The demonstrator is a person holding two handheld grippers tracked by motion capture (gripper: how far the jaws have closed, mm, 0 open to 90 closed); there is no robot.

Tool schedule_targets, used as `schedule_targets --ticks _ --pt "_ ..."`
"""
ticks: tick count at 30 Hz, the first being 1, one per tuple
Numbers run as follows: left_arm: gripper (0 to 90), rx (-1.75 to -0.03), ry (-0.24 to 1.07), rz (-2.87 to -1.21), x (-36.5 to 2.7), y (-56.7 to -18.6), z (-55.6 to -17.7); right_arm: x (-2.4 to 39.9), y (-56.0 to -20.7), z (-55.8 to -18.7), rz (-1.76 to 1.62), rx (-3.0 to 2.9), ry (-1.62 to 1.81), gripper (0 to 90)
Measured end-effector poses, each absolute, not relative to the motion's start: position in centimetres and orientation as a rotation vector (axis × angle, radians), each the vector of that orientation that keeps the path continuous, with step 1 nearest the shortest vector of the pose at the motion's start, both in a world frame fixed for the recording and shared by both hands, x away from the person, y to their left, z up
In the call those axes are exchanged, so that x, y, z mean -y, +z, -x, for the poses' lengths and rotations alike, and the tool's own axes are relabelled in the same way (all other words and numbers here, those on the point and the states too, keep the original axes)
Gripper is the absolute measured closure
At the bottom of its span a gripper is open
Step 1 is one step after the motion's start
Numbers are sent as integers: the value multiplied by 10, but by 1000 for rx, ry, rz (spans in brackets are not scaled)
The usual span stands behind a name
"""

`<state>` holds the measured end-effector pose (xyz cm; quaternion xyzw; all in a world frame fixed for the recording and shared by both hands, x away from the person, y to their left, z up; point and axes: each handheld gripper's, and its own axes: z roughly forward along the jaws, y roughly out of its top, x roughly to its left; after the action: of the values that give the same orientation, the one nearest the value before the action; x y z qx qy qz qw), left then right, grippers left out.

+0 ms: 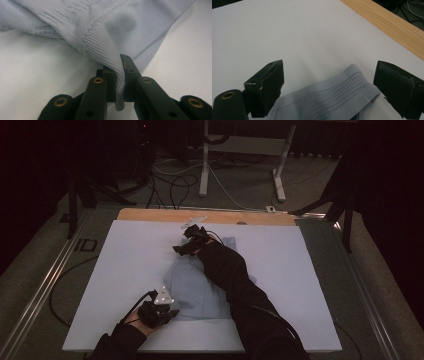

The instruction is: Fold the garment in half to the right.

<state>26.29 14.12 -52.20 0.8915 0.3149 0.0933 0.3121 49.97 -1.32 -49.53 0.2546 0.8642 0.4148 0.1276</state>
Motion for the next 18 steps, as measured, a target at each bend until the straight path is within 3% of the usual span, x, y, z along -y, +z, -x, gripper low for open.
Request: schedule_targets --ticks 11,18 --pt "866 -820 241 -2333 -143 -520 -264 7 -498 -511 -864 -2495 1159 94" --pt "866 -798 259 -2342 -142 -520 -263 3 -503 -516 -932 -2525 1080 209"
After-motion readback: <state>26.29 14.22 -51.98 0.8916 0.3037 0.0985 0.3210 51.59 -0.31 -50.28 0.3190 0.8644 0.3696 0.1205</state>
